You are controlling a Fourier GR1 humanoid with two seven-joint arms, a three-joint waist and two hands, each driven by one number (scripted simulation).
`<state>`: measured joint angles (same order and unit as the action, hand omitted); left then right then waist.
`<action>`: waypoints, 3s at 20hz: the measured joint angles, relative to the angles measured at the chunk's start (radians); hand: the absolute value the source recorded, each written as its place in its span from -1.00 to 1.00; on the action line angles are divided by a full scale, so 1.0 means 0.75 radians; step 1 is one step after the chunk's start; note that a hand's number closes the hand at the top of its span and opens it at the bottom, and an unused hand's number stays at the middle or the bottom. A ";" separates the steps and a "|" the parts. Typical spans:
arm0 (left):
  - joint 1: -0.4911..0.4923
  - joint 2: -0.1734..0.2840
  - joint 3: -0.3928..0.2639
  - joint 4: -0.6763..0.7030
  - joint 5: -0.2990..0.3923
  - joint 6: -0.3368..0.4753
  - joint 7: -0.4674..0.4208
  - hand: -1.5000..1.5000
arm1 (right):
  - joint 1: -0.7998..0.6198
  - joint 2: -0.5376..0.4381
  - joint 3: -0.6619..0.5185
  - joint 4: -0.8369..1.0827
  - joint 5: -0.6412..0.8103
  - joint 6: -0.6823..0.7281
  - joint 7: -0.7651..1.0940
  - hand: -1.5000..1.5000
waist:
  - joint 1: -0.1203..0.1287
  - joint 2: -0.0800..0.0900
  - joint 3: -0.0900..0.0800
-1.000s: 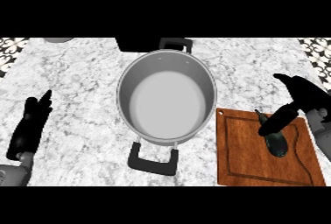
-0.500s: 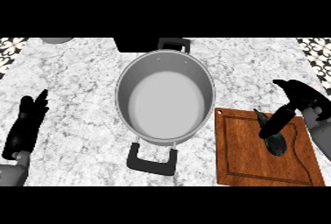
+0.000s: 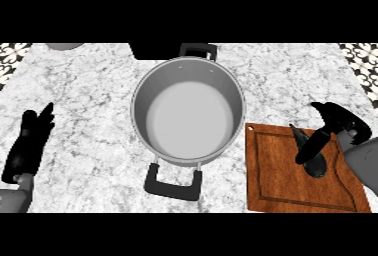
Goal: Pick the eggplant from the cutting board and place it in the pot
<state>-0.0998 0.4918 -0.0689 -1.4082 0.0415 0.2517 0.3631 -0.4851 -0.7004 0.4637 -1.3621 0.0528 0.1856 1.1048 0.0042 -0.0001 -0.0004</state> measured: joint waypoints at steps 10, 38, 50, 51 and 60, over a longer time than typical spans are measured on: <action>0.004 -0.058 0.021 0.013 -0.054 -0.018 -0.017 0.00 | 0.011 0.110 -0.019 0.137 0.155 0.006 -0.046 -1.00 | 0.001 0.001 0.000; 0.012 -0.153 0.139 -0.050 -0.183 -0.125 0.039 0.00 | 0.100 0.306 -0.259 0.376 0.417 0.068 -0.203 1.00 | 0.000 -0.008 -0.011; 0.007 -0.179 0.206 -0.014 -0.206 -0.181 0.004 0.00 | 0.092 0.295 -0.258 0.366 0.692 0.077 -0.319 1.00 | -0.006 0.000 -0.002; -0.009 -0.176 0.211 -0.016 -0.207 -0.186 0.022 0.00 | 0.091 0.290 -0.262 0.341 0.708 0.080 -0.313 1.00 | -0.006 0.000 -0.002; 0.011 -0.195 0.226 -0.003 -0.227 -0.166 0.012 0.00 | 0.249 0.107 -0.152 -0.009 0.843 -0.070 -0.785 1.00 | -0.041 -0.012 0.001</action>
<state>-0.0916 0.3457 0.1007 -1.4101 -0.1290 0.1276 0.3724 -0.2986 -0.6200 0.3498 -1.3692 0.6852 0.1334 0.5158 -0.0262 -0.0089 0.0002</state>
